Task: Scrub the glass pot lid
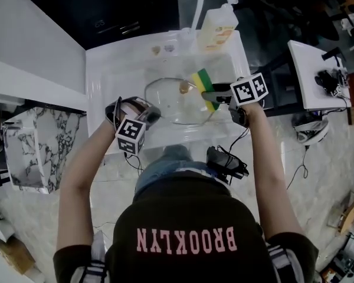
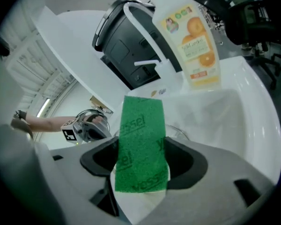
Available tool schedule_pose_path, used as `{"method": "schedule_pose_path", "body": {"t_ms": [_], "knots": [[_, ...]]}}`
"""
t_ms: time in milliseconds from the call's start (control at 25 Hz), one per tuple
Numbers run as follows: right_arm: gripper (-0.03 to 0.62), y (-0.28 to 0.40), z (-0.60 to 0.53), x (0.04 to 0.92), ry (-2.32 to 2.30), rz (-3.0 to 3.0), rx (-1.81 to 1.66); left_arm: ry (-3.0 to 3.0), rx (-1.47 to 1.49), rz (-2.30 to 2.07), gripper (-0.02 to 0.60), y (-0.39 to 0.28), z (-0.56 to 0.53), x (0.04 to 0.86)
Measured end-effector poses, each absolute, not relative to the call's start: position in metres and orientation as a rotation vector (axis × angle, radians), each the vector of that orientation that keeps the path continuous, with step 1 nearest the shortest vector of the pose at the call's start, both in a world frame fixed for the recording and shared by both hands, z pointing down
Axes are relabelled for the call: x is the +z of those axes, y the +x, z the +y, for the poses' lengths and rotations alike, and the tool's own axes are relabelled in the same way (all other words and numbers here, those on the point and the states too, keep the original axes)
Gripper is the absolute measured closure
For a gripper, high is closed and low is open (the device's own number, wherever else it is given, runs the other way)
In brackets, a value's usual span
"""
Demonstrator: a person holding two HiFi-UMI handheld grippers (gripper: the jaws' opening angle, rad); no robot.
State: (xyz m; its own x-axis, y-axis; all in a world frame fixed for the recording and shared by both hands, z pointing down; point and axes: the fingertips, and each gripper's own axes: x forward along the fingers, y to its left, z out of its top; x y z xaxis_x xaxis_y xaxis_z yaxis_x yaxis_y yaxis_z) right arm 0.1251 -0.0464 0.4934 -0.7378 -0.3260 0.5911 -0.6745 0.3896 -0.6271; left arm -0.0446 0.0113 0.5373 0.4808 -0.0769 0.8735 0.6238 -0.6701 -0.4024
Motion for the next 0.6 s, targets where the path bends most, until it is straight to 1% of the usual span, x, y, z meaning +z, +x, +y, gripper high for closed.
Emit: {"method": "schedule_pose_path", "body": {"t_ms": [320, 600], "knots": [[0.306, 0.139, -0.055, 0.447, 1.238, -2.427, 1.191, -1.982, -1.297, -0.444, 0.558, -0.047, 0.009, 0.558], [0.306, 0.14, -0.053, 0.432, 1.404, -2.442, 1.138, -1.945, -1.302, -0.437, 0.56, -0.048, 0.006, 0.568]]}}
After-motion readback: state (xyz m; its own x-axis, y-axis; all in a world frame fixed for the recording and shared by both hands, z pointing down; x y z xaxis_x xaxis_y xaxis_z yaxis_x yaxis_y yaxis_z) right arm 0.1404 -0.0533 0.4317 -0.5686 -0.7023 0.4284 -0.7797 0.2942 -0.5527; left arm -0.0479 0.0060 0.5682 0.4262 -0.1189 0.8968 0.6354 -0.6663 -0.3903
